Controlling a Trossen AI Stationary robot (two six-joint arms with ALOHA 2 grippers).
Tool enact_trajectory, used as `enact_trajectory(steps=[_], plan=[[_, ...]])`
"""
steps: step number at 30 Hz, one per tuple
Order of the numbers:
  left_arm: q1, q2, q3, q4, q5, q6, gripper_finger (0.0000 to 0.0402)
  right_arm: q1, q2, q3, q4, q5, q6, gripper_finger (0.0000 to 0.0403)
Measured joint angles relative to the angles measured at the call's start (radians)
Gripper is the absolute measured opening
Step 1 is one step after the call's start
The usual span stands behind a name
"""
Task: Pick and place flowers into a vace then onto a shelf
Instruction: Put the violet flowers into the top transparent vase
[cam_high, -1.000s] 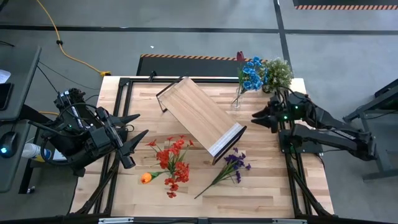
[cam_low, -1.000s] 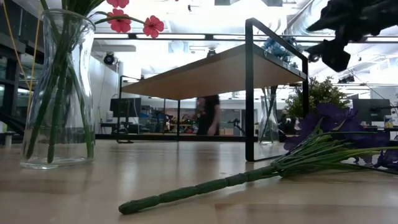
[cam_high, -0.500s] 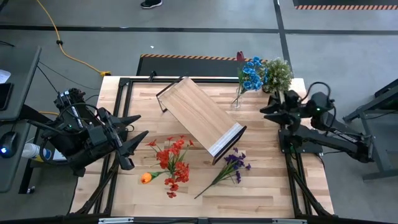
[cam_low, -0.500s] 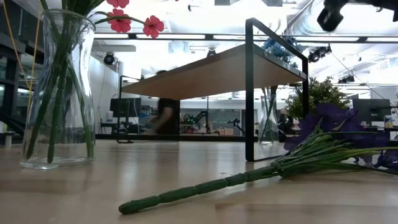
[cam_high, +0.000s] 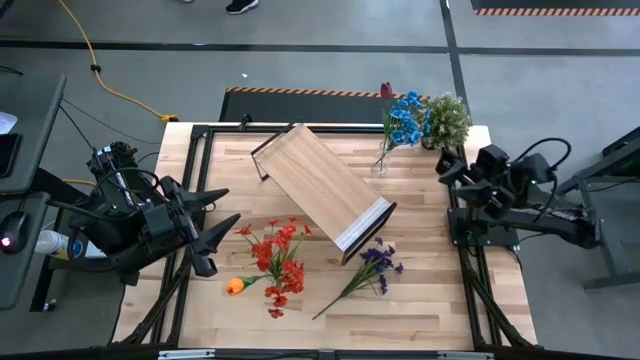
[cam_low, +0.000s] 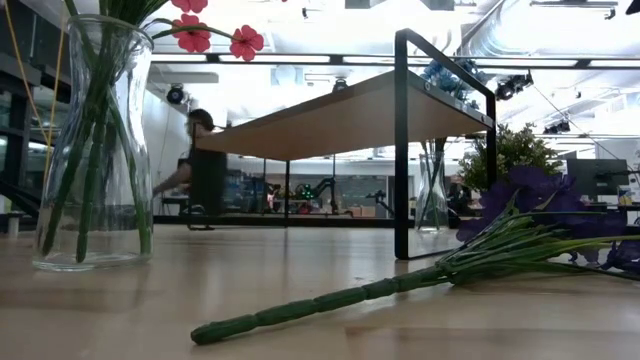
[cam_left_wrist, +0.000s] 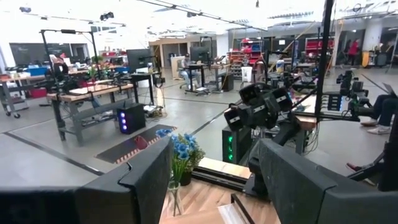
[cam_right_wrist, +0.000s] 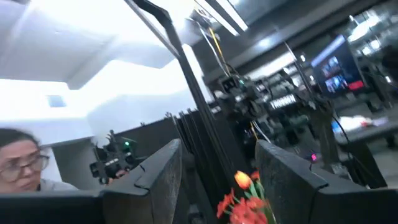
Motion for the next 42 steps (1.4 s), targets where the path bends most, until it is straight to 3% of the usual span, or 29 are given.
enact_trajectory(steps=[9, 15, 24, 32, 42], plan=[[0.000, 0.000, 0.000, 0.000, 0.004, -0.002, 0.0273, 0.081, 0.005, 0.002, 0.122, 0.080, -0.078, 0.0195], [0.000, 0.000, 0.000, 0.001, 0.004, -0.002, 0.0271, 0.123, 0.072, 0.101, 0.104, 0.081, -0.155, 0.0195], [-0.005, 0.000, 0.000, -0.006, 0.002, -0.173, 0.0271, 0.189, 0.256, 0.383, -0.172, 0.031, -0.276, 0.0195], [-0.152, 0.005, 0.000, -0.024, 0.026, -0.236, 0.0271, 0.276, 0.371, 0.573, -0.297, 0.029, -0.373, 0.0195], [-0.253, 0.049, 0.000, -0.025, 0.038, -0.272, 0.0271, 0.432, 0.522, 0.657, -0.302, 0.039, -0.455, 0.0194]])
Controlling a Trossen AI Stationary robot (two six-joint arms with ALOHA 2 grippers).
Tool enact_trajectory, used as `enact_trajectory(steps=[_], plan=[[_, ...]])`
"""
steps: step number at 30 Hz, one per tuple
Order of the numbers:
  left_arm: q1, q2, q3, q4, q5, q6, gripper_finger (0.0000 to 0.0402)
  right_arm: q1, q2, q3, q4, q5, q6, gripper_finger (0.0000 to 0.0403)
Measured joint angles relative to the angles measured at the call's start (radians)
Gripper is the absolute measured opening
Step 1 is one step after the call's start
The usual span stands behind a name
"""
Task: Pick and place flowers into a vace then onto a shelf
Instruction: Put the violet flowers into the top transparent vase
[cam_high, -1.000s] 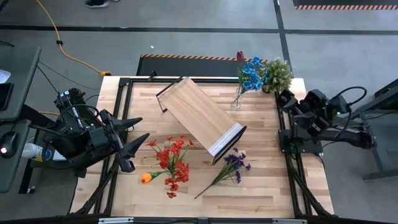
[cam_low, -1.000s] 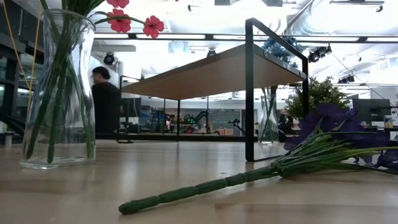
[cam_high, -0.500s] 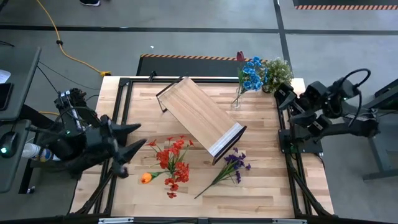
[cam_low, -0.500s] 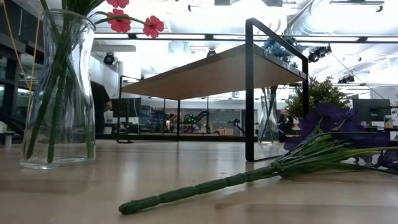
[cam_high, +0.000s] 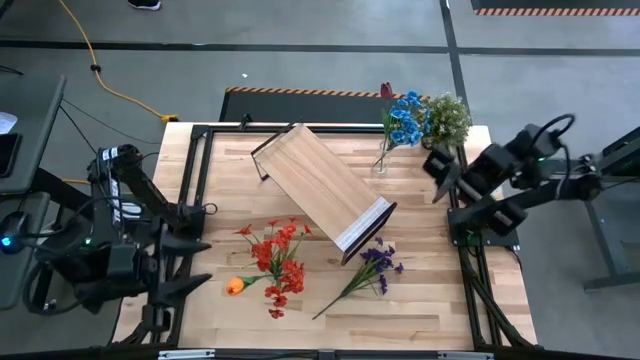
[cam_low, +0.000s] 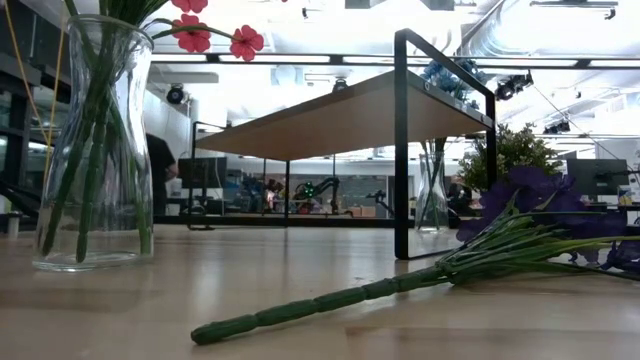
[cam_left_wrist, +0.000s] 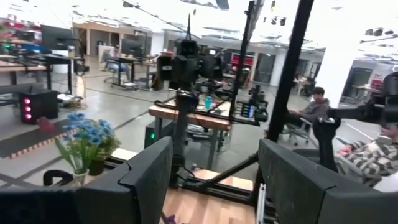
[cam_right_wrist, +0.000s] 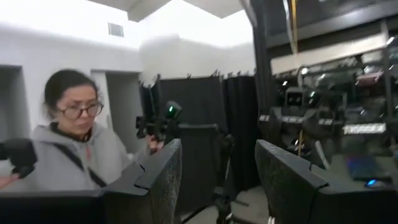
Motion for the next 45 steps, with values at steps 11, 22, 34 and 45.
enact_trajectory(steps=[11, 22, 34, 45], plan=[[-0.018, 0.001, 0.000, 0.001, -0.025, 0.009, 0.0271, 0.135, 0.185, 0.094, -0.046, 0.003, -0.009, 0.0194], [-0.018, 0.001, 0.000, 0.000, -0.150, 0.011, 0.0271, 0.328, 0.334, 0.248, -0.411, 0.264, 0.052, 0.0194], [-0.016, 0.001, 0.000, 0.000, -0.149, 0.022, 0.0271, 0.409, 0.546, 0.275, -0.487, 0.360, 0.115, 0.0194], [-0.016, 0.001, 0.000, 0.000, -0.147, 0.019, 0.0271, 0.408, 0.695, 0.274, -0.684, 0.373, 0.124, 0.0194]])
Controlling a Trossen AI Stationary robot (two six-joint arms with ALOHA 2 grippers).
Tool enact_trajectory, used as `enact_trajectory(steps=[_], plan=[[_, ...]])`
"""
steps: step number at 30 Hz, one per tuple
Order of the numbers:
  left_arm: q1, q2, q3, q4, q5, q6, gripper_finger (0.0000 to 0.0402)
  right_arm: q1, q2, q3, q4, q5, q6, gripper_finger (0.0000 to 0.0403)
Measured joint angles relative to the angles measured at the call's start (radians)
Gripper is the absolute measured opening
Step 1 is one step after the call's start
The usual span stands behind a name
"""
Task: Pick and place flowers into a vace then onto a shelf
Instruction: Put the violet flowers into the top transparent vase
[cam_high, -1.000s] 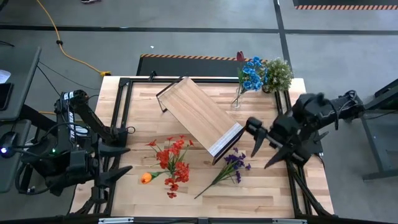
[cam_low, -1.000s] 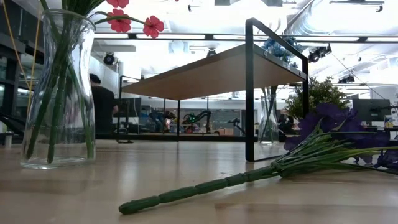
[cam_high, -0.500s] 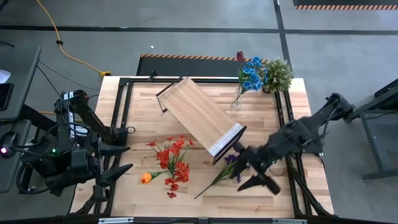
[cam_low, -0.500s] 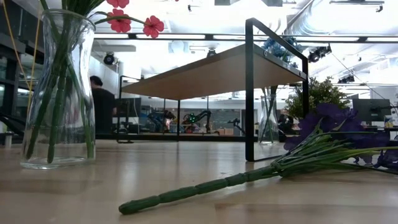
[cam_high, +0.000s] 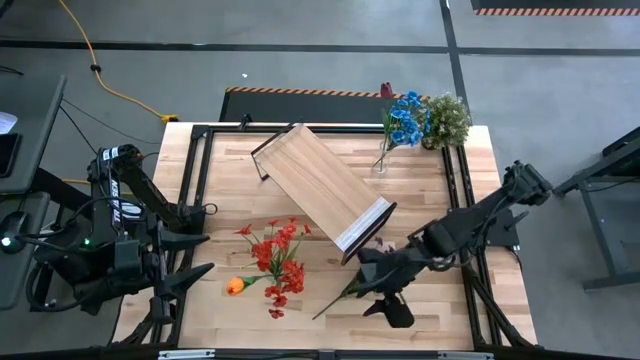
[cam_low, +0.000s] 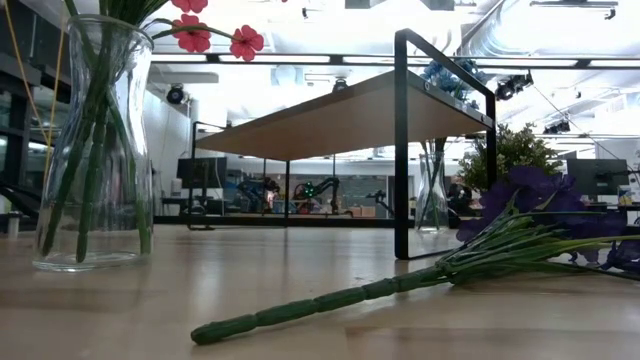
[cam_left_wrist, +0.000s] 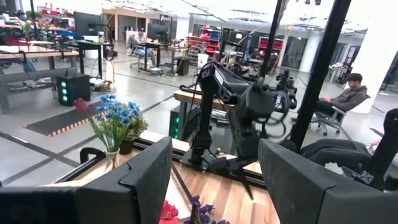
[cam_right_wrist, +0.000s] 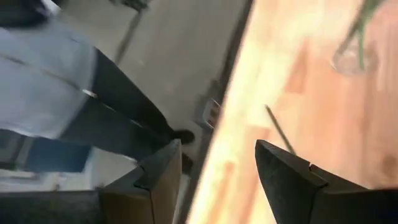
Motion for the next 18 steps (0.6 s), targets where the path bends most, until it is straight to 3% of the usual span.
enact_trajectory(steps=[10, 18], plan=[[0.000, 0.000, 0.000, 0.000, 0.000, 0.000, 0.0271, -0.007, 0.076, 0.000, -0.148, 0.152, -0.098, 0.0194], [0.000, 0.000, 0.000, 0.000, 0.000, 0.000, 0.0271, -0.009, 0.155, 0.000, -0.208, 0.177, -0.178, 0.0194]])
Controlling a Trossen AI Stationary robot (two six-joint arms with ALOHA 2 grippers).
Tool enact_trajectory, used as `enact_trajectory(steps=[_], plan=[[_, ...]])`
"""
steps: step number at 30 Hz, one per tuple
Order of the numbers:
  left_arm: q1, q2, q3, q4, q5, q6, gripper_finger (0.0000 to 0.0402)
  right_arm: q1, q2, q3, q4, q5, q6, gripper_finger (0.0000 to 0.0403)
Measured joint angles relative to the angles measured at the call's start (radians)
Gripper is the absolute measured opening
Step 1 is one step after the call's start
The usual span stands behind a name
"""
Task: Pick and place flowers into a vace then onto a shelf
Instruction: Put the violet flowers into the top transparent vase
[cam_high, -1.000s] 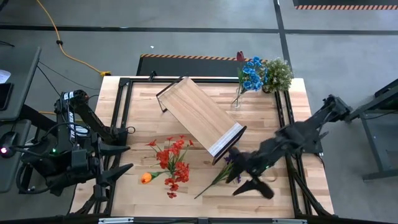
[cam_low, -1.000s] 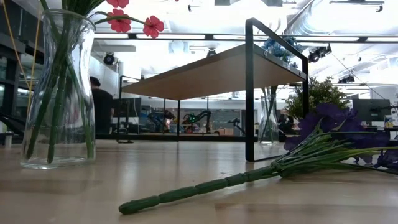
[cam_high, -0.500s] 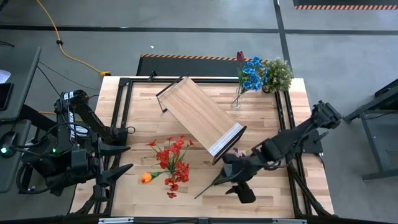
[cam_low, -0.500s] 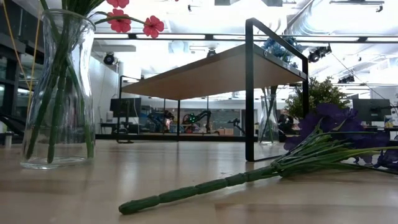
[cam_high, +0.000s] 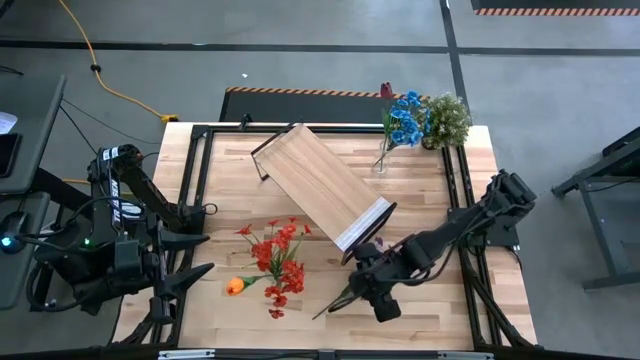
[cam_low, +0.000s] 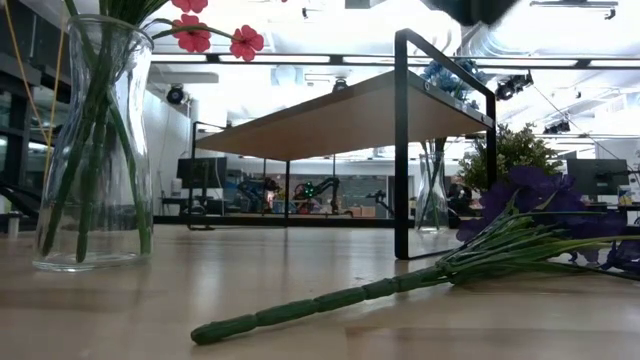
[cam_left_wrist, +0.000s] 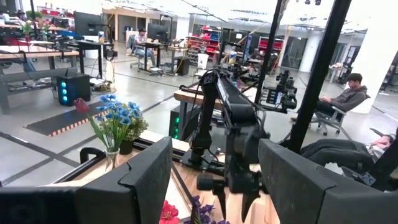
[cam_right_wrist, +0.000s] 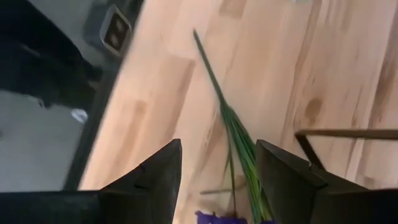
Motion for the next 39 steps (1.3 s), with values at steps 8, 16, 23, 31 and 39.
enact_trajectory(steps=[8, 16, 23, 31, 39], plan=[[0.000, 0.000, 0.000, 0.000, 0.000, 0.000, 0.0271, 0.000, 0.101, 0.000, -0.051, -0.012, -0.046, 0.0194], [0.000, 0.000, 0.000, 0.000, 0.000, 0.000, 0.0271, 0.000, 0.168, 0.000, -0.038, 0.001, -0.075, 0.0194], [0.000, 0.000, 0.000, 0.000, 0.000, 0.000, 0.0271, 0.000, 0.193, 0.000, 0.023, 0.028, -0.149, 0.0194], [0.000, 0.000, 0.000, 0.000, 0.000, 0.000, 0.0271, 0.000, 0.220, 0.000, 0.080, 0.033, -0.186, 0.0194], [0.000, 0.000, 0.000, 0.000, 0.000, 0.000, 0.0271, 0.000, 0.220, -0.001, 0.079, 0.024, -0.168, 0.0194]])
